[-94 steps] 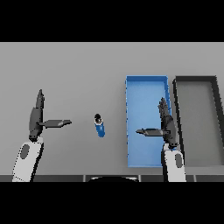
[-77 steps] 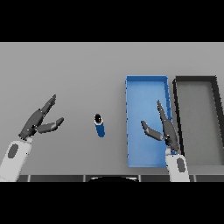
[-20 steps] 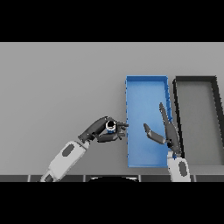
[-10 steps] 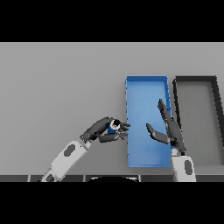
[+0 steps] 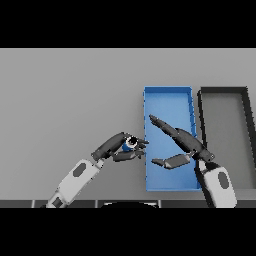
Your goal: Pick up the blue pipe and place it into the blue bin.
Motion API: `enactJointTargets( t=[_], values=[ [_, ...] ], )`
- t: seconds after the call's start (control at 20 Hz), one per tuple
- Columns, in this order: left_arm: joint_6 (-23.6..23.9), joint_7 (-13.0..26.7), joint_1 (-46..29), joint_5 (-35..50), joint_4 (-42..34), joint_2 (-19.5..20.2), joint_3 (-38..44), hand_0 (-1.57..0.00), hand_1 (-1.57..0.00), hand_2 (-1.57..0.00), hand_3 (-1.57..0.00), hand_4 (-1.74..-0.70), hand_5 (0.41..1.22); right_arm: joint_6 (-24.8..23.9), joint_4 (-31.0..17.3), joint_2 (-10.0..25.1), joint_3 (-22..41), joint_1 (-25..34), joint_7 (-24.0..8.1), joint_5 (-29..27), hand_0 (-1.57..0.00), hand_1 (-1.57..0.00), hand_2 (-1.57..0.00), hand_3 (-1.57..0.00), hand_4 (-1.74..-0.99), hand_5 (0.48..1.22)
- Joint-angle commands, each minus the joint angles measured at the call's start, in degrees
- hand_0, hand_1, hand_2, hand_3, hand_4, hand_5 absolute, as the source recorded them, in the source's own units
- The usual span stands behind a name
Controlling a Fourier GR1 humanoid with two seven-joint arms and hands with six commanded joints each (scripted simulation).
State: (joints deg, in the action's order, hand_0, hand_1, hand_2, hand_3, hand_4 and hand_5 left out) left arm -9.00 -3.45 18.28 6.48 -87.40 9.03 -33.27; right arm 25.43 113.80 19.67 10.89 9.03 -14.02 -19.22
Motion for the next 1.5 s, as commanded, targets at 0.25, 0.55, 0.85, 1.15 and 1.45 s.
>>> enactJointTargets(
  t=[0.25,0.55,0.85,1.15,1.45],
  values=[
    [-0.76,-0.30,-0.73,0.52,-1.16,0.55,-0.10,-1.57,-1.57,-1.57,-1.49,-1.74,1.221,3.80,-2.55,-2.31,6.33,8.33,-3.18,2.68,0.00,0.00,0.00,0.00,-1.253,0.529],
    [-1.82,-0.63,-1.21,0.48,-0.98,0.33,-0.71,-1.57,-1.57,-1.57,-1.54,-1.74,1.221,5.33,-7.98,-6.97,9.69,15.54,-5.51,3.89,0.00,0.00,0.00,0.00,-1.222,0.519],
    [-3.22,2.67,0.44,-2.31,-0.95,3.09,-1.37,-1.18,-1.08,-1.06,-1.03,-1.68,1.221,7.17,-13.16,-10.32,11.04,22.17,-7.83,3.21,-0.35,-0.38,-0.38,-0.30,-1.335,0.507],
    [-2.81,6.48,-0.49,-3.63,-0.87,0.86,0.06,-1.16,-1.13,-1.05,-1.07,-1.63,1.221,8.25,-16.18,-12.12,12.76,24.08,-6.99,-3.09,-1.22,-1.21,-1.23,-1.08,-1.526,0.728],
    [-4.65,6.21,-1.94,-1.77,-0.71,-1.70,2.97,-1.46,-1.45,-1.37,-1.44,-1.71,1.221,6.21,-16.21,-8.43,15.39,24.87,2.72,-0.25,-1.48,-1.48,-1.48,-1.44,-1.457,1.092]
  ],
)
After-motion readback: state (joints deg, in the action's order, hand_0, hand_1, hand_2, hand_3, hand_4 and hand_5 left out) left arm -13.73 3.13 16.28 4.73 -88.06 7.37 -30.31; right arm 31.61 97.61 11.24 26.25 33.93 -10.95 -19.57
